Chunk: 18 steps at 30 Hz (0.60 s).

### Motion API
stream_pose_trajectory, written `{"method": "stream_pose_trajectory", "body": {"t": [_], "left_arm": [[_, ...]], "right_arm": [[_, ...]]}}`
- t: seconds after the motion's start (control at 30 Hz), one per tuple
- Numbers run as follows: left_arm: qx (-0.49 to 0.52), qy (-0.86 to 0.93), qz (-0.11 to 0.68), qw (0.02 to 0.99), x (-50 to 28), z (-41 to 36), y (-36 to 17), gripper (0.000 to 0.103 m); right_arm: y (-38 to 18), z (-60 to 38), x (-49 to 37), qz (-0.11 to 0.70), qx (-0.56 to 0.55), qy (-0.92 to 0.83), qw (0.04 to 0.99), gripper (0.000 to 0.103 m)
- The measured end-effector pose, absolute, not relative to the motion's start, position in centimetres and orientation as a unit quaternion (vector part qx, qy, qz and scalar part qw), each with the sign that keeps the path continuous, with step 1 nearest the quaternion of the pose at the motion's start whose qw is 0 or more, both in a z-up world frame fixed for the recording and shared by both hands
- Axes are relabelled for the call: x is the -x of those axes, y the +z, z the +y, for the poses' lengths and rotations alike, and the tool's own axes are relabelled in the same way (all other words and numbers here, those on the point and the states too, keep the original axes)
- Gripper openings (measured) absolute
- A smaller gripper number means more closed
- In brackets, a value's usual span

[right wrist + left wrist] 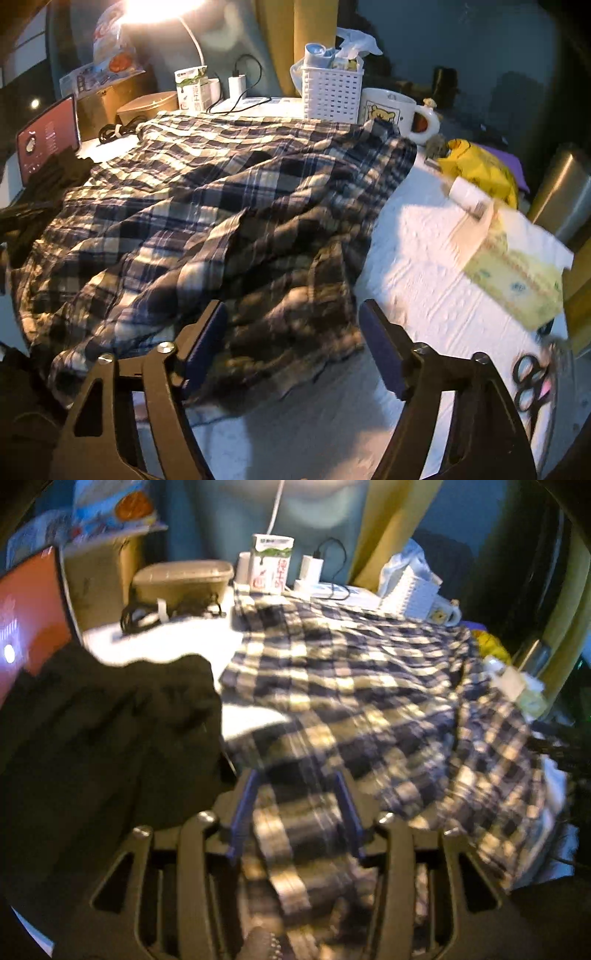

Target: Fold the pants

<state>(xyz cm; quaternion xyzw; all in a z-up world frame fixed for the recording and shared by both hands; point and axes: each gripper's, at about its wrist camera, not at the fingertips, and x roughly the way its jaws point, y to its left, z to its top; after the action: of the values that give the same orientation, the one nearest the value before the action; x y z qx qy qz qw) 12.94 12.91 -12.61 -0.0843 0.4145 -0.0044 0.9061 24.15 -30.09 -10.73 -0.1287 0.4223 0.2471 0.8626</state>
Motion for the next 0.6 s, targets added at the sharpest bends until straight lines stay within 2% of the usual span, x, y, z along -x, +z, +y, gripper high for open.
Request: {"method": "stream_pose_trajectory", "body": {"t": [0.07,0.13,0.3,0.33,0.37,0.4,0.43,0.47,0.5,0.53,0.57,0.6], "left_arm": [[0.079,-0.003,0.410,0.909,-14.2,13.3,-12.5,0.065],[0.061,-0.002,0.416,0.907,-15.6,13.6,-12.7,0.073],[0.014,-0.049,0.458,0.887,-17.7,12.7,-14.9,0.074],[0.010,-0.049,0.461,0.886,-17.7,12.6,-15.0,0.074],[0.003,-0.047,0.459,0.887,-17.8,12.4,-15.0,0.074],[-0.002,-0.046,0.462,0.886,-18.0,12.2,-15.1,0.074],[-0.003,-0.047,0.458,0.887,-18.0,12.2,-15.1,0.073],[-0.004,-0.048,0.454,0.890,-18.0,12.1,-15.1,0.064],[-0.015,-0.042,0.450,0.892,-18.0,12.1,-15.1,0.051],[-0.012,-0.049,0.448,0.893,-18.2,12.1,-14.8,0.020],[0.002,-0.064,0.453,0.889,-18.4,12.2,-14.8,0.008],[0.009,-0.068,0.458,0.887,-18.7,12.3,-14.8,0.006]], "right_arm": [[-10.7,-30.4,-23.8,0.424,0.120,0.246,0.863,0.069],[-10.8,-30.8,-23.4,0.425,0.114,0.245,0.864,0.068],[-11.5,-31.4,-22.9,0.430,0.100,0.248,0.863,0.066],[-11.8,-31.5,-23.0,0.432,0.104,0.241,0.863,0.059],[-11.9,-31.6,-23.1,0.431,0.105,0.235,0.865,0.046],[-12.0,-31.8,-23.1,0.429,0.101,0.232,0.867,0.040],[-11.9,-31.9,-23.1,0.426,0.098,0.234,0.869,0.027],[-11.9,-32.0,-23.1,0.422,0.096,0.236,0.870,0.021],[-11.8,-32.1,-23.1,0.419,0.099,0.237,0.871,0.019],[-11.8,-32.1,-23.1,0.417,0.101,0.238,0.872,0.017],[-11.6,-32.2,-23.0,0.412,0.101,0.238,0.874,0.015],[-11.5,-32.3,-23.0,0.409,0.100,0.238,0.875,0.014]]}}
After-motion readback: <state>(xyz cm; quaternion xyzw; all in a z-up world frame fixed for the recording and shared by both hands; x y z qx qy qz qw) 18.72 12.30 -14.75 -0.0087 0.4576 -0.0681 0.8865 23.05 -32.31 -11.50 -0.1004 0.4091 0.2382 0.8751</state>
